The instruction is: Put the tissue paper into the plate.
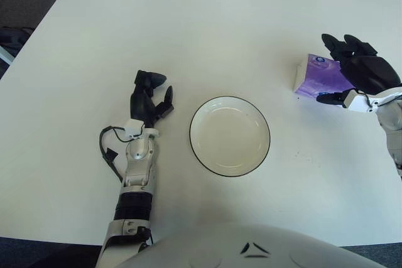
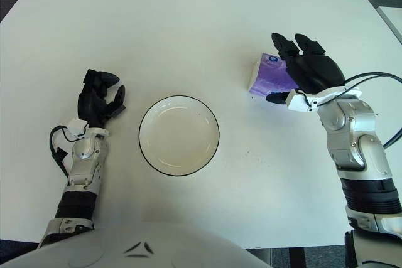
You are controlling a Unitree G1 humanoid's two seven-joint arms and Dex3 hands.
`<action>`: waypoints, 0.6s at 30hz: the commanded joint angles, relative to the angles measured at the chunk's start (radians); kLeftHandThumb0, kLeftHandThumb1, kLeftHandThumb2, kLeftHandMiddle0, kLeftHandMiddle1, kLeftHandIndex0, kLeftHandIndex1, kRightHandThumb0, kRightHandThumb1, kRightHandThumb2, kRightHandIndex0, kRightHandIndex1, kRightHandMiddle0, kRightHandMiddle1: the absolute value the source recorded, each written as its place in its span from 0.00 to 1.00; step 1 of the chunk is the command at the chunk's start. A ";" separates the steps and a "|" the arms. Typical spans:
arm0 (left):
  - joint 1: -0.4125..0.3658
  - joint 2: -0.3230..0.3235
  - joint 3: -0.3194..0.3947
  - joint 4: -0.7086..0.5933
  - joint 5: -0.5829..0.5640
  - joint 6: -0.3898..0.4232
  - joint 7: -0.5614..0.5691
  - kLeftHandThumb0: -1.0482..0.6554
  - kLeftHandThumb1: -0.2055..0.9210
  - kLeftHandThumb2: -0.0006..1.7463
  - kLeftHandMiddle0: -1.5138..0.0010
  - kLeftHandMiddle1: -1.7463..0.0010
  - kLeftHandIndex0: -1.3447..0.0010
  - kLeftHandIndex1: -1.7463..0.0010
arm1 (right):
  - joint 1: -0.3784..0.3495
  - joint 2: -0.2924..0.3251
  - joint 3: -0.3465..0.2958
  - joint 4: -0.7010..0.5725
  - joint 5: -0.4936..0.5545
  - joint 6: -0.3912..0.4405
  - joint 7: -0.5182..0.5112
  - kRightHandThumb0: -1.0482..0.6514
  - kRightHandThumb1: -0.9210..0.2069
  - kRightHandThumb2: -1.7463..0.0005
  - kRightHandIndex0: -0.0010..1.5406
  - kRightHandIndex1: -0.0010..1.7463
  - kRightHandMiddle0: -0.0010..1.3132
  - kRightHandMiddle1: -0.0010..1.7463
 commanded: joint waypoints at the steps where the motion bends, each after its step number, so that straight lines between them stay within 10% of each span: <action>1: 0.052 -0.004 0.001 0.055 0.000 0.031 0.000 0.61 0.82 0.41 0.73 0.22 0.75 0.00 | -0.034 -0.008 0.036 0.023 0.002 -0.018 0.013 0.00 0.41 0.60 0.00 0.00 0.00 0.00; 18: 0.061 -0.006 0.000 0.048 0.002 0.021 0.001 0.61 0.80 0.43 0.73 0.21 0.74 0.00 | -0.130 -0.004 0.149 0.245 -0.008 -0.178 -0.093 0.00 0.40 0.59 0.00 0.00 0.00 0.00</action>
